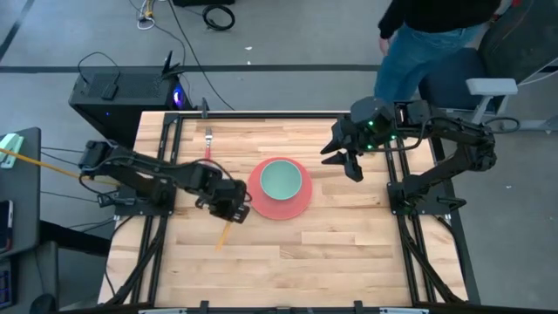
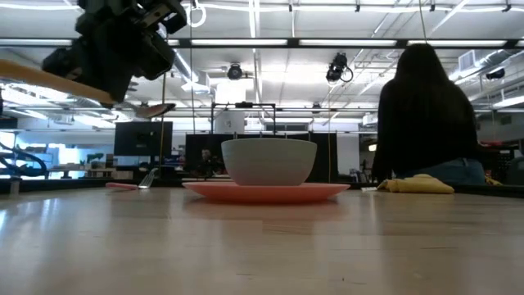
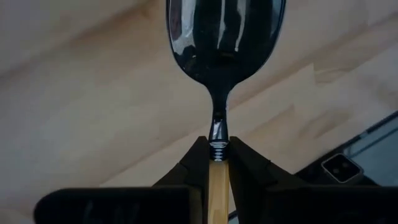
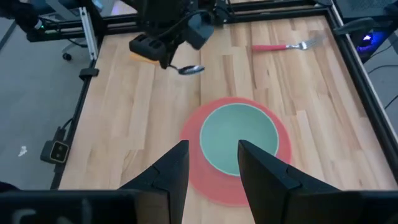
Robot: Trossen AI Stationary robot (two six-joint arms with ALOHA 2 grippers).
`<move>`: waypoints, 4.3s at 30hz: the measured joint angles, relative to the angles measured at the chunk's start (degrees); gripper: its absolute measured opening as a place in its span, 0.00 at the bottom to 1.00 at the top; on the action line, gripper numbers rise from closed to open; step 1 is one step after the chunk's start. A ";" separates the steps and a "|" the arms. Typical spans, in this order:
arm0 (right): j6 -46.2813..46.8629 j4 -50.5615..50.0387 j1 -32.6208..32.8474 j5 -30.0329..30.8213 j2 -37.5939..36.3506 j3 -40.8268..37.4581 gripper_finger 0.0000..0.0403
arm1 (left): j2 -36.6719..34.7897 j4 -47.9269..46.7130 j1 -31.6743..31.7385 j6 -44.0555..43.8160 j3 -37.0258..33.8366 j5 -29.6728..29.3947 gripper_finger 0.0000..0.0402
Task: Set table place
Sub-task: Put the orange spoon into the green bowl, then put the red fork to the left side of the pink plate
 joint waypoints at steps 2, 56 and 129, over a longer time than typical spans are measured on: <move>-0.08 -0.13 -0.45 0.02 -0.16 0.00 0.36 | 0.00 -4.10 1.78 3.18 2.57 0.05 0.12; -1.78 -5.21 -1.37 0.02 -2.76 -0.07 0.36 | 51.34 -42.96 20.89 48.68 65.32 4.85 0.14; -1.78 -5.69 -1.37 1.33 -2.71 -0.07 0.36 | 30.05 -42.96 35.75 34.41 73.47 -16.79 0.20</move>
